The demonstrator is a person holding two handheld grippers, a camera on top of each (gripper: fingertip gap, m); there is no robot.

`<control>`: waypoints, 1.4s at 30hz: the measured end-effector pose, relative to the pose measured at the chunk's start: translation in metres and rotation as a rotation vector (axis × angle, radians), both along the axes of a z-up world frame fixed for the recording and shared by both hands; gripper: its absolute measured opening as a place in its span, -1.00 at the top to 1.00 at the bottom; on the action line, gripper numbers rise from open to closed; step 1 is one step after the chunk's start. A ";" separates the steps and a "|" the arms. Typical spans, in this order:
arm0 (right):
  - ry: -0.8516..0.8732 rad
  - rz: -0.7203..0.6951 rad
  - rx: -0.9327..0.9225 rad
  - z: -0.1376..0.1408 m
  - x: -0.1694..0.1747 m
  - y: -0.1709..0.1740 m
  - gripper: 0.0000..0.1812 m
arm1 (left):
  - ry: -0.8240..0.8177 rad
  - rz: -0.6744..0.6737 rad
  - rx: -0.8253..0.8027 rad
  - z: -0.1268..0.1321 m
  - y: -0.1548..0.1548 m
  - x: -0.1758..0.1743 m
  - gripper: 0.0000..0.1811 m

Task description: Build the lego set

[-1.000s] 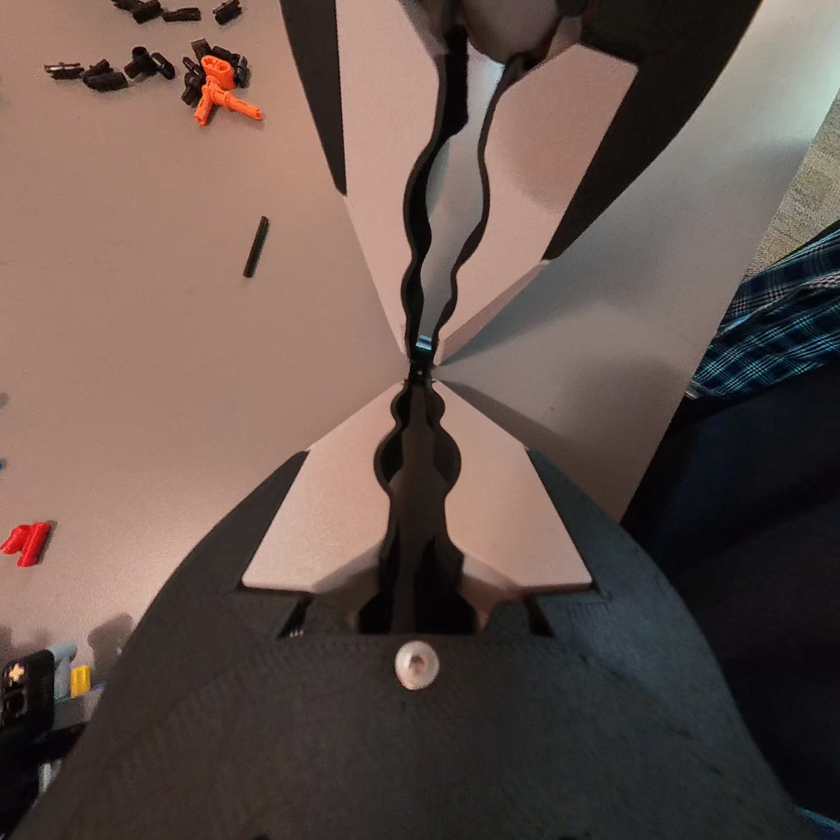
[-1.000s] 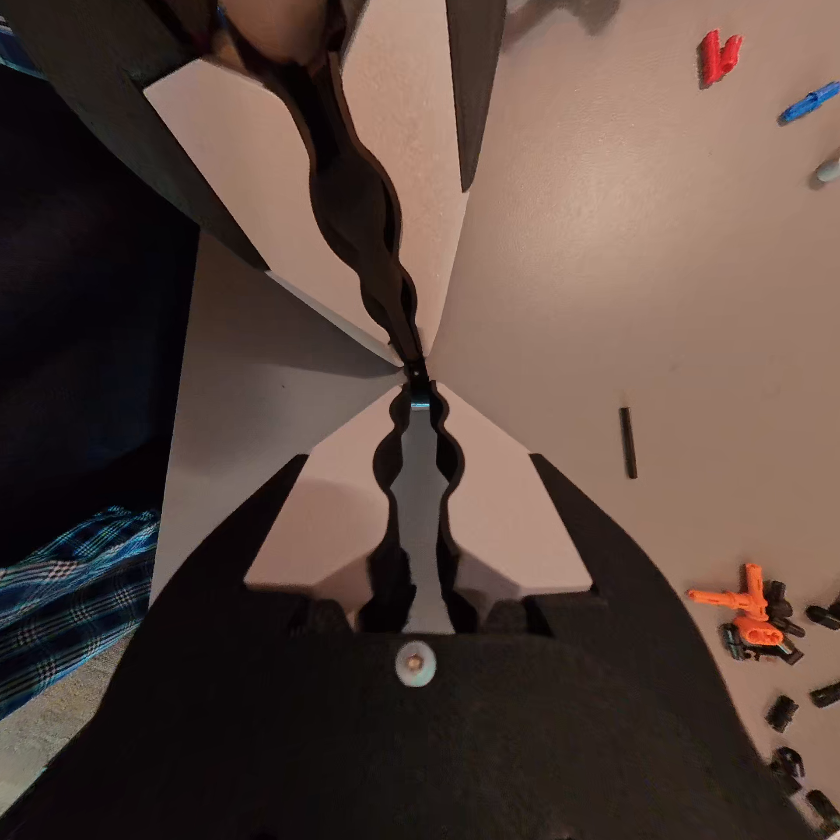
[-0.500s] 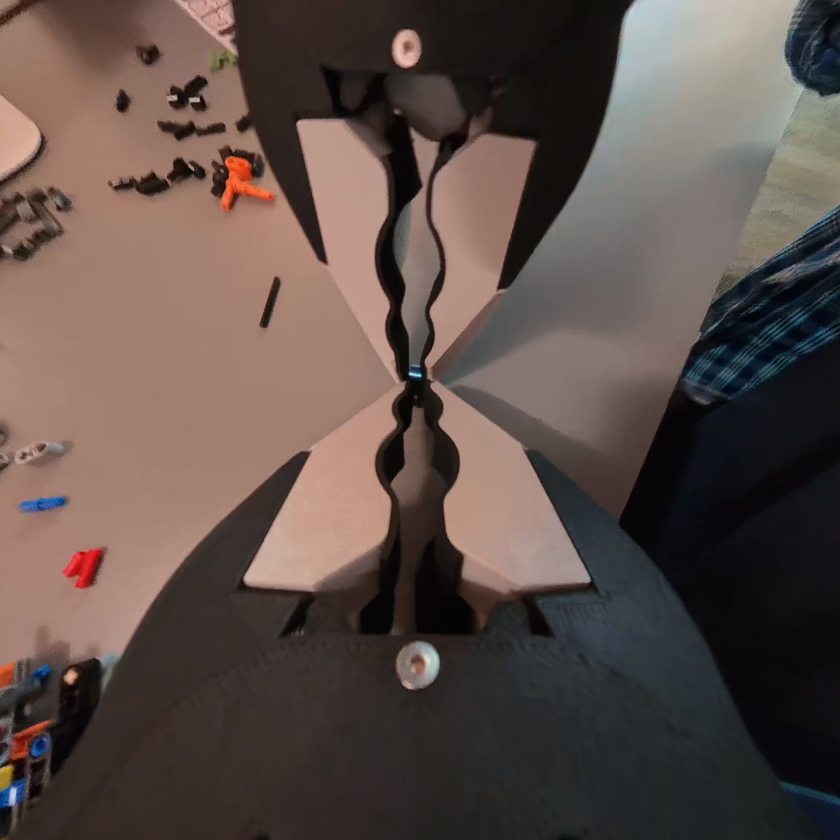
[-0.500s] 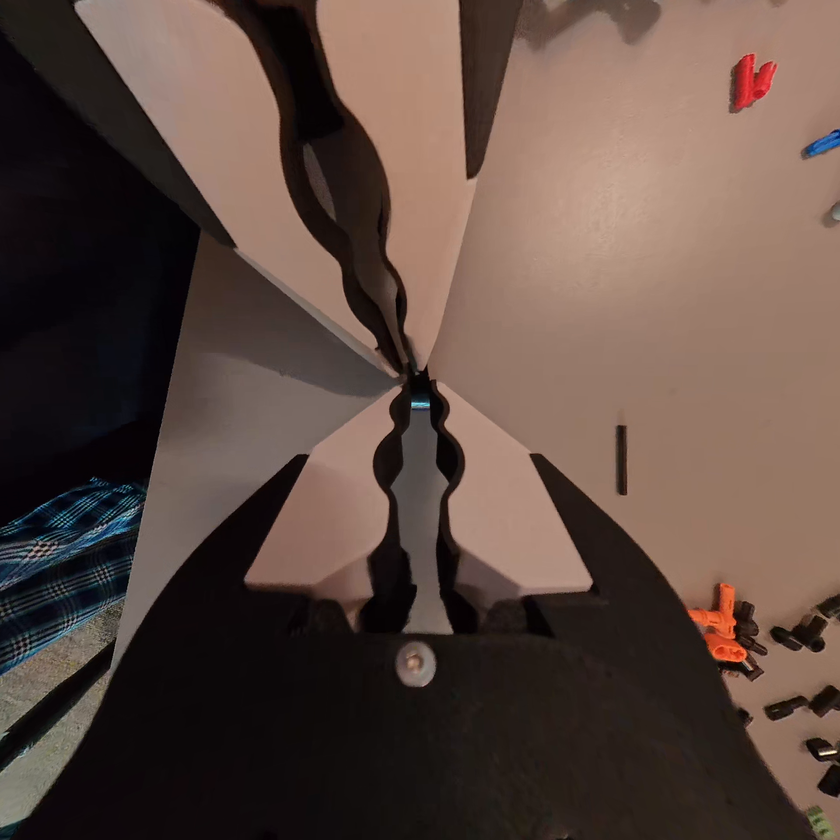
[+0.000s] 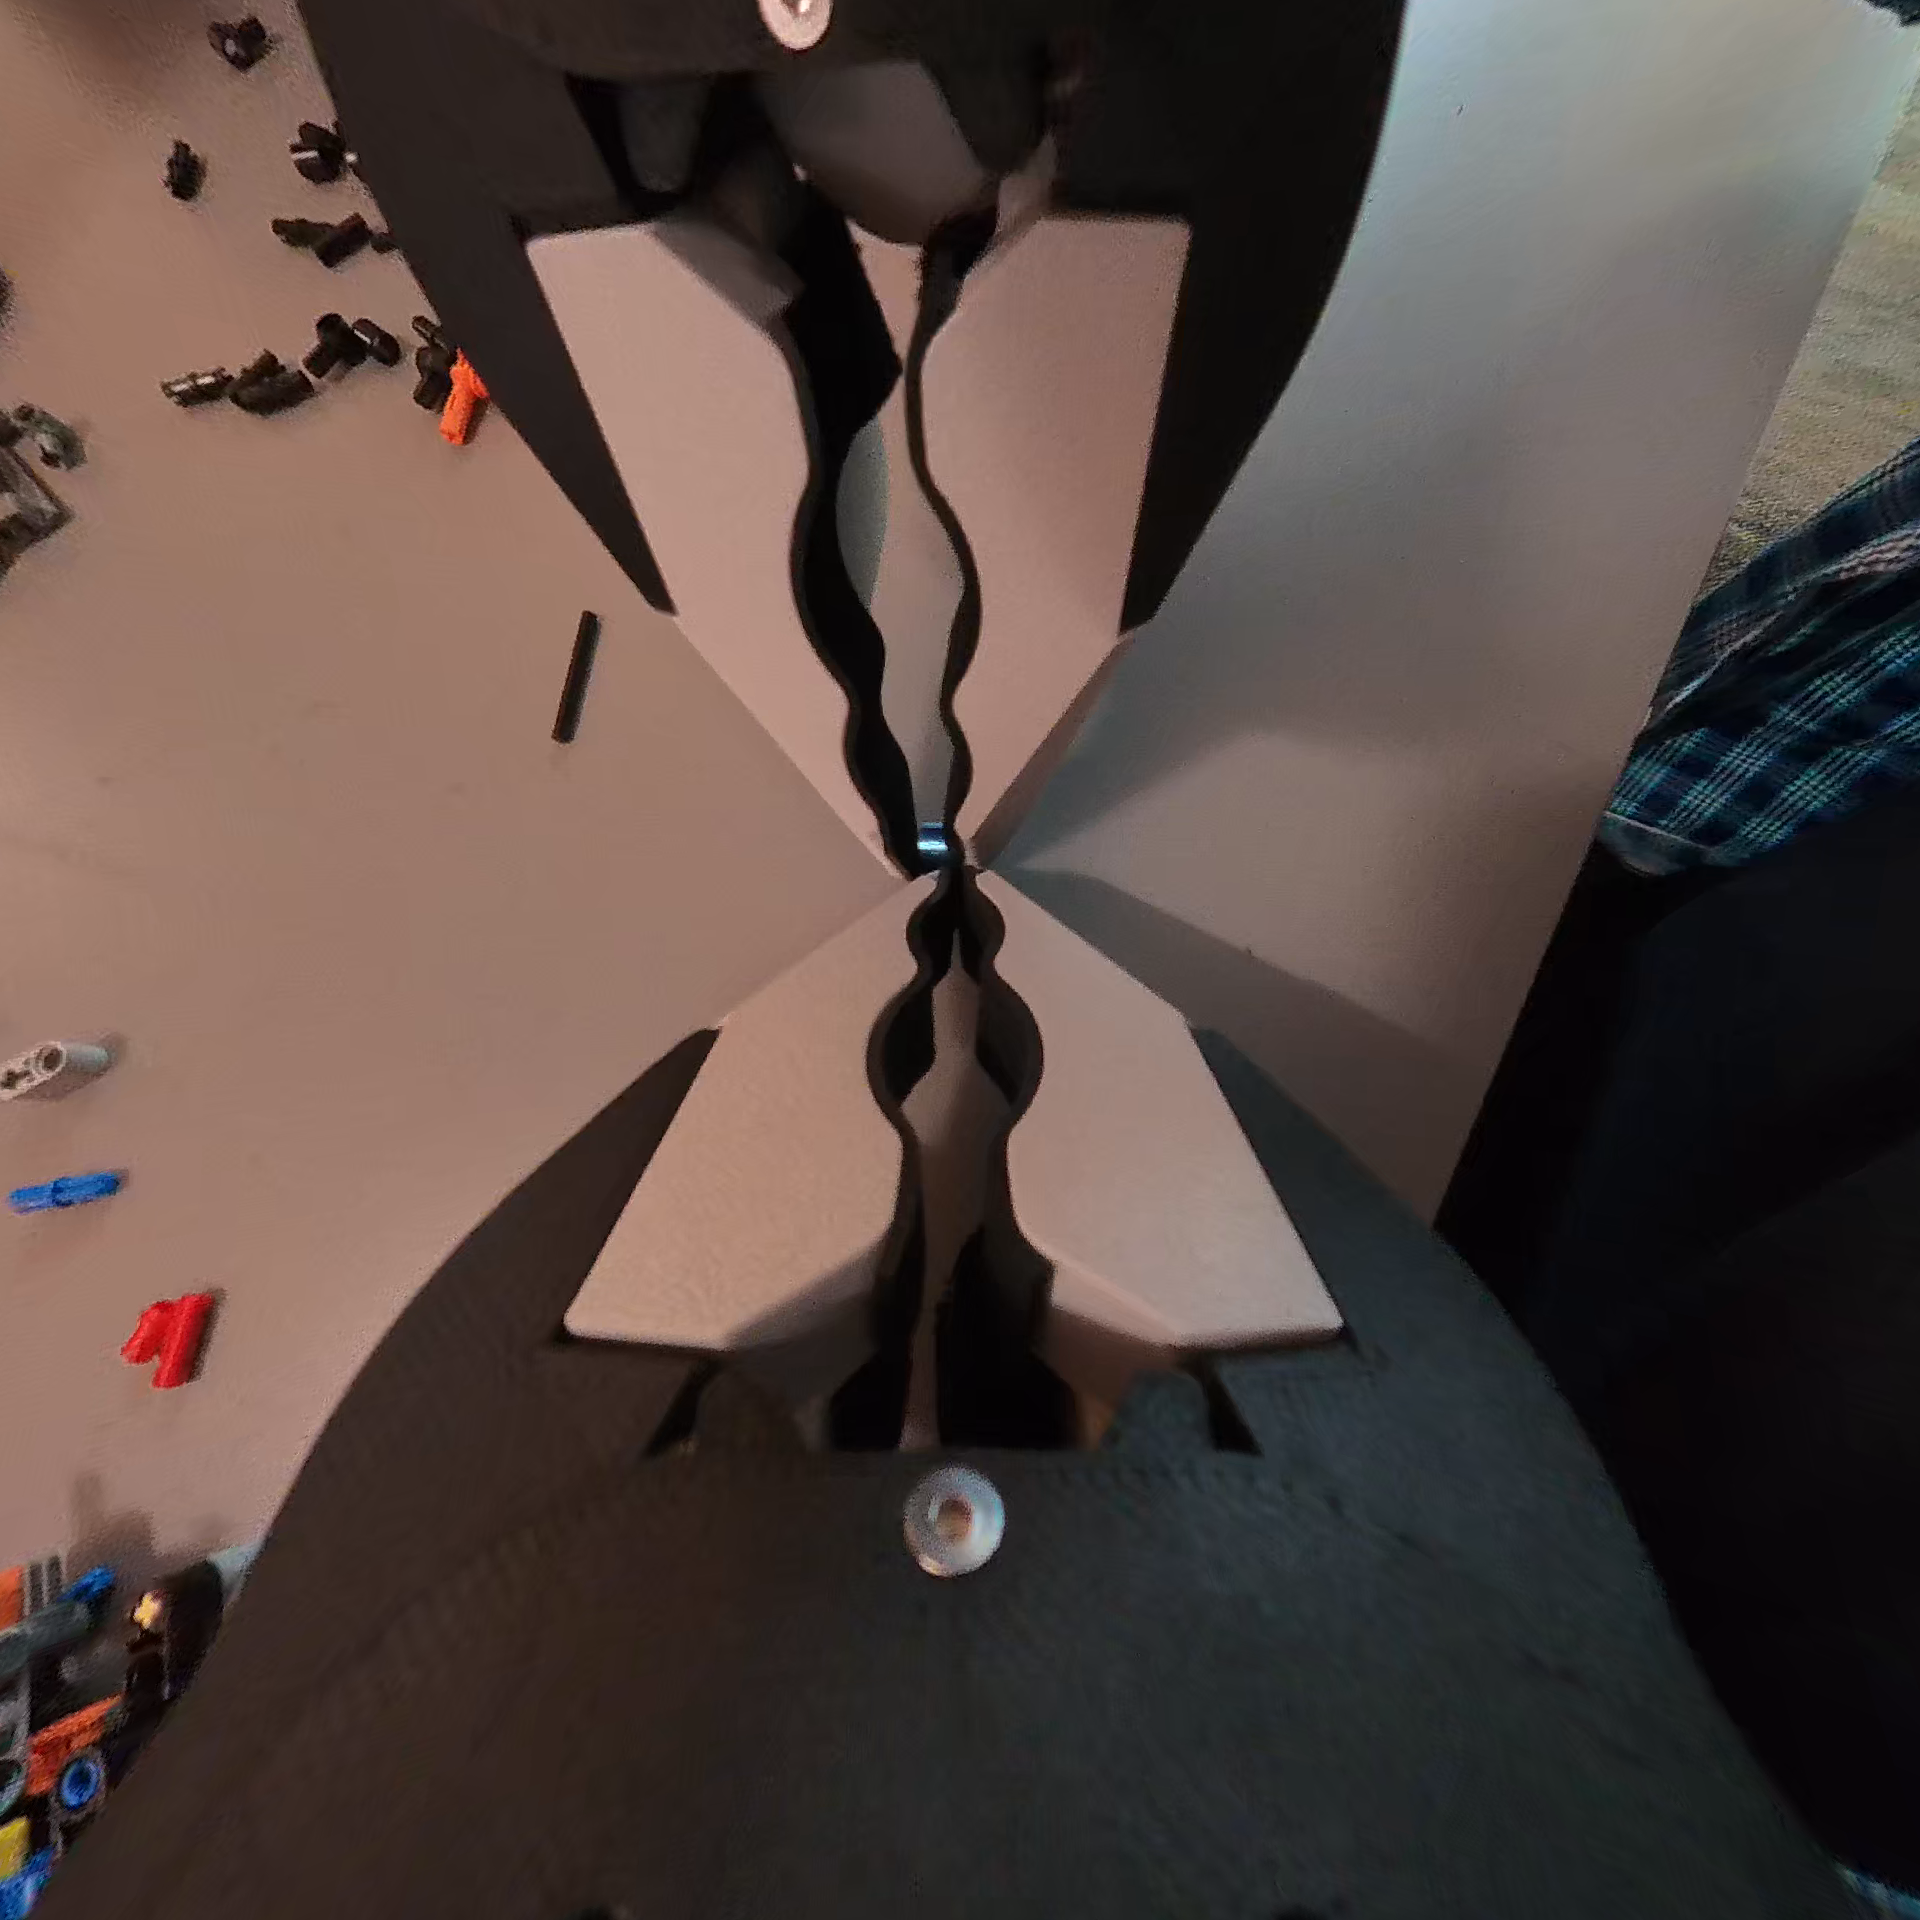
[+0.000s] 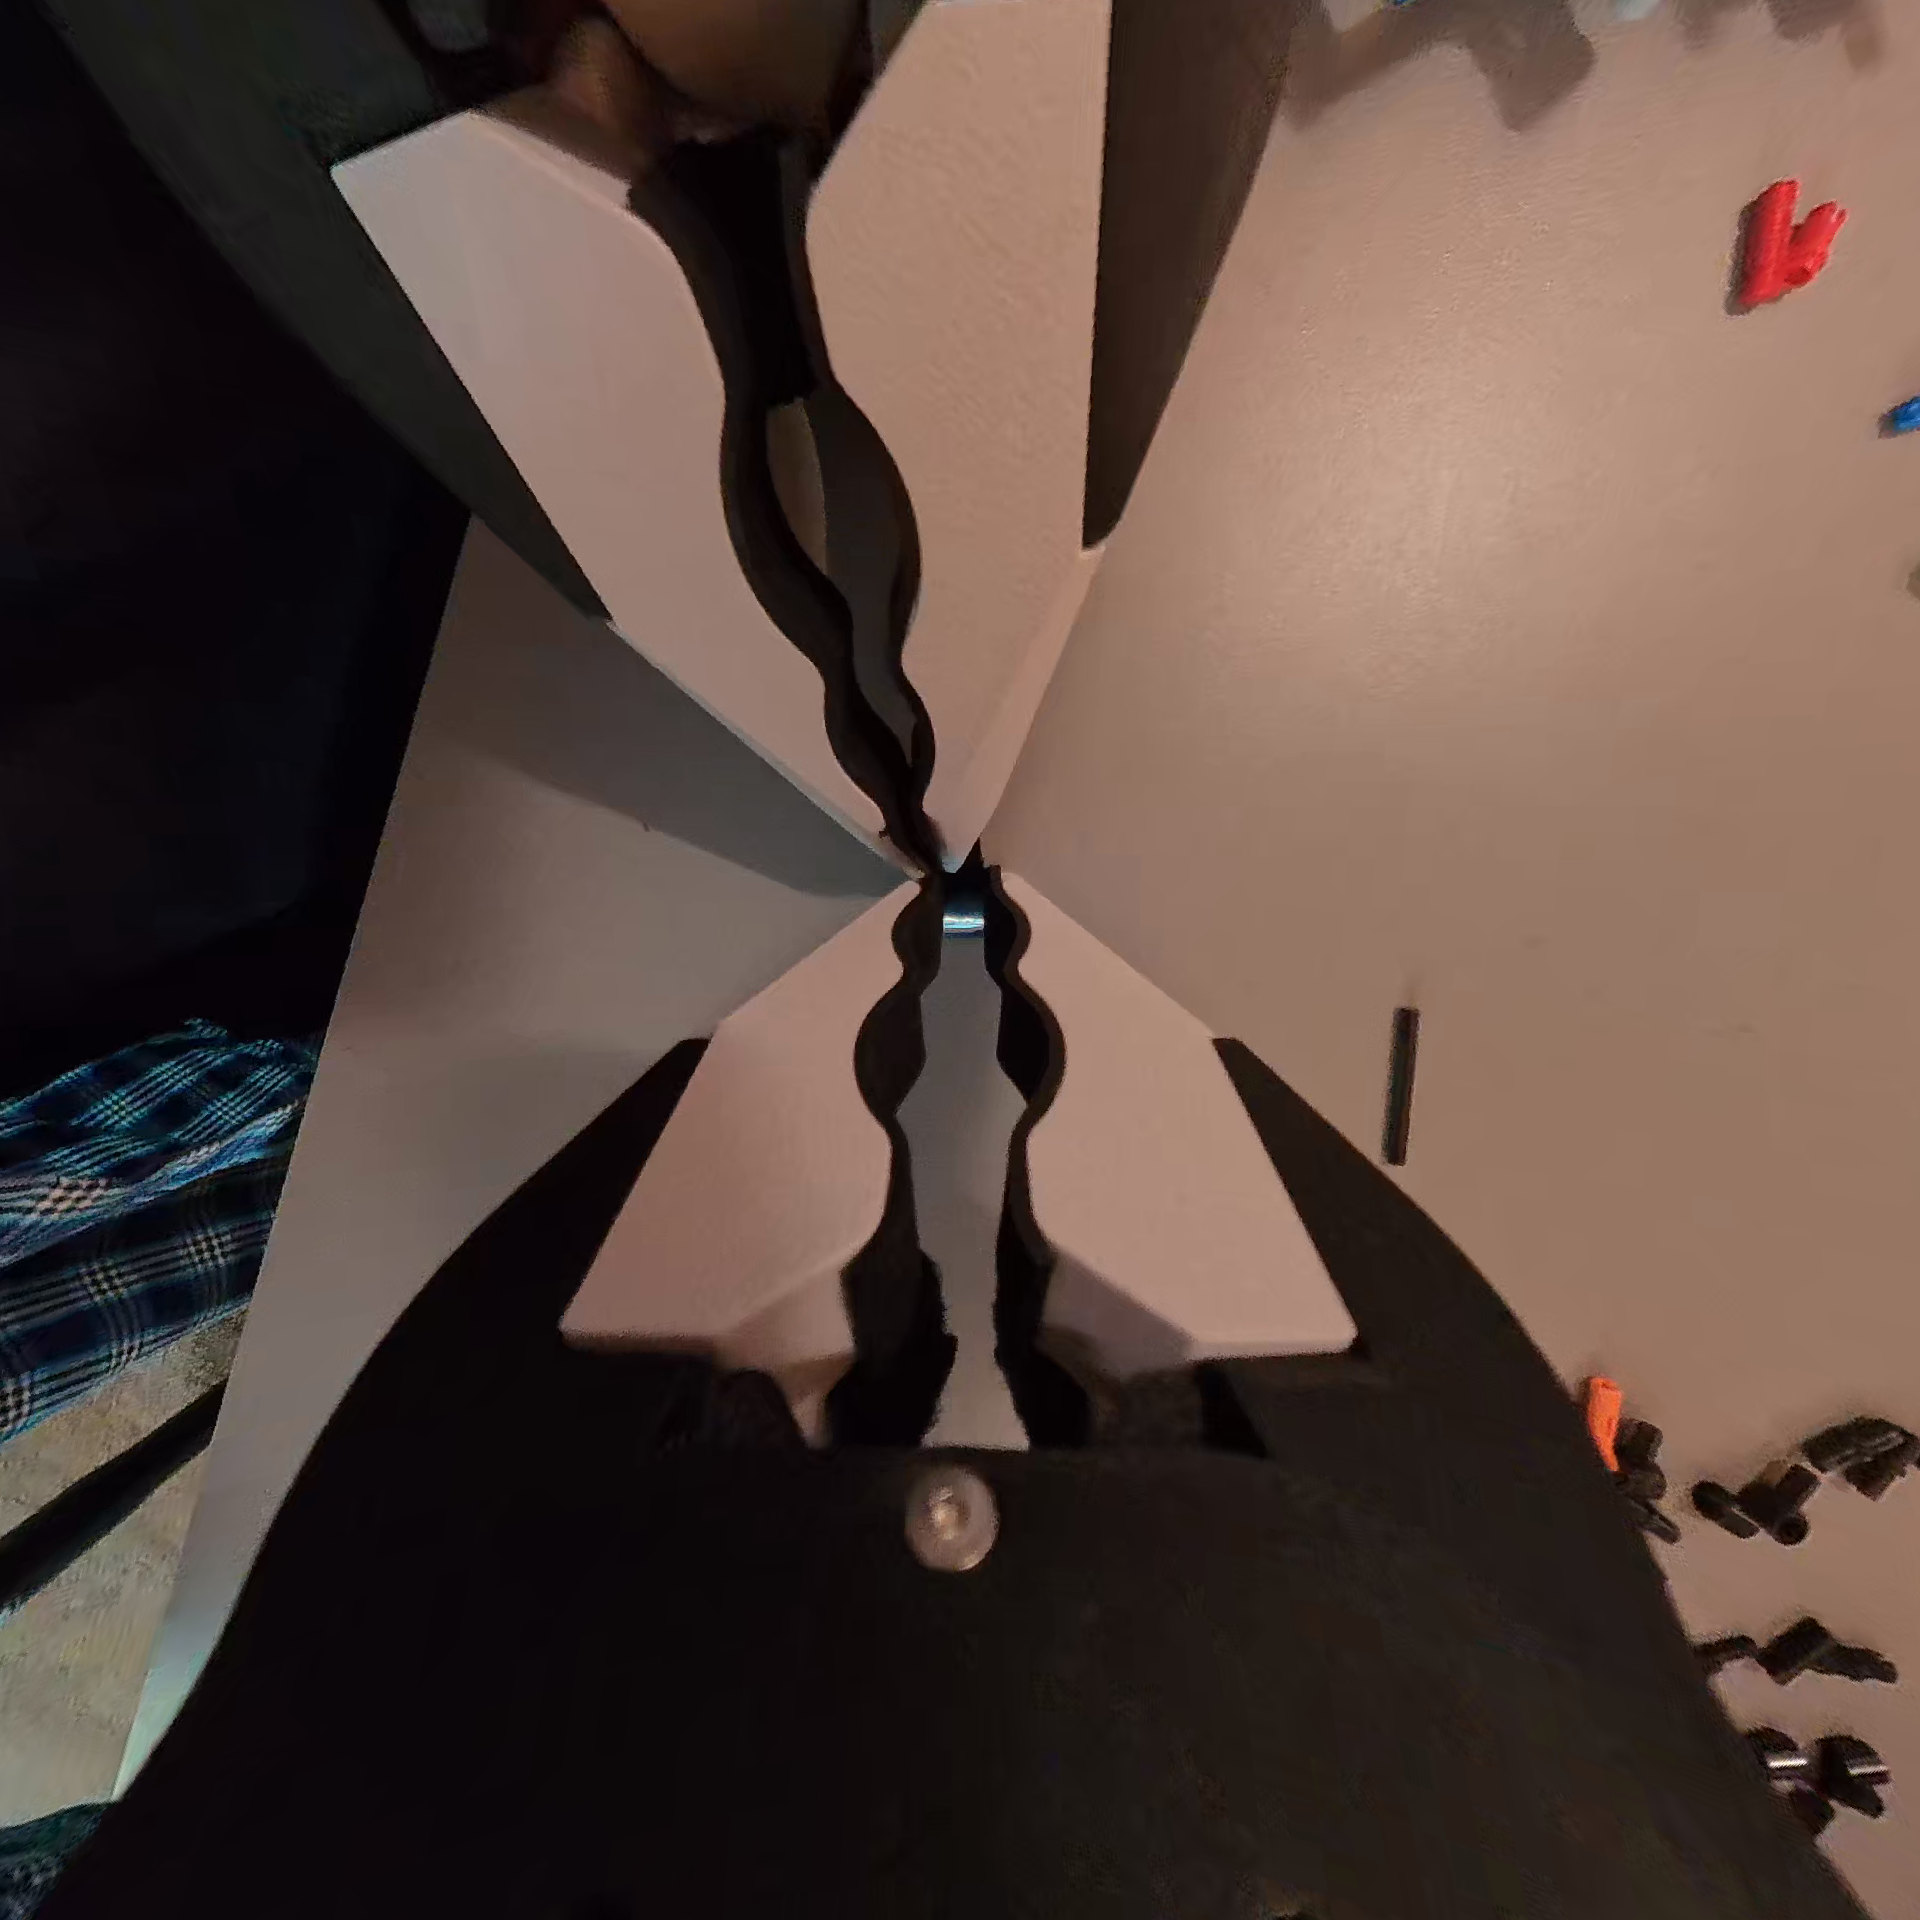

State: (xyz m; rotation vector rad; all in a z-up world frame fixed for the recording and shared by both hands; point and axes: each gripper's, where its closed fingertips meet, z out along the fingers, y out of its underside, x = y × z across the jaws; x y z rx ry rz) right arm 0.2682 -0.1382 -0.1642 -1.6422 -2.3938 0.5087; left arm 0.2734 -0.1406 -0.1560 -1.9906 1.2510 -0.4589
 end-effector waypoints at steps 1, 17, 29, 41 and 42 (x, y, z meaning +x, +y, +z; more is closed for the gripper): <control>-0.006 0.009 0.004 0.000 0.000 0.000 0.94 | -0.002 -0.002 -0.010 0.000 0.000 0.000 1.00; 0.058 -0.071 -0.106 0.001 -0.002 -0.001 0.92 | -0.089 0.023 -0.165 -0.002 -0.002 -0.002 1.00; 0.156 -0.132 -0.089 0.003 0.000 -0.003 0.94 | -0.067 0.005 -0.094 0.002 -0.005 -0.004 0.98; 0.141 -0.100 -0.091 0.002 -0.001 -0.003 0.94 | 0.023 -0.021 0.016 -0.002 -0.003 -0.005 1.00; 0.136 -0.098 -0.090 0.002 -0.001 -0.003 0.94 | 0.017 -0.018 0.004 -0.002 -0.003 -0.005 1.00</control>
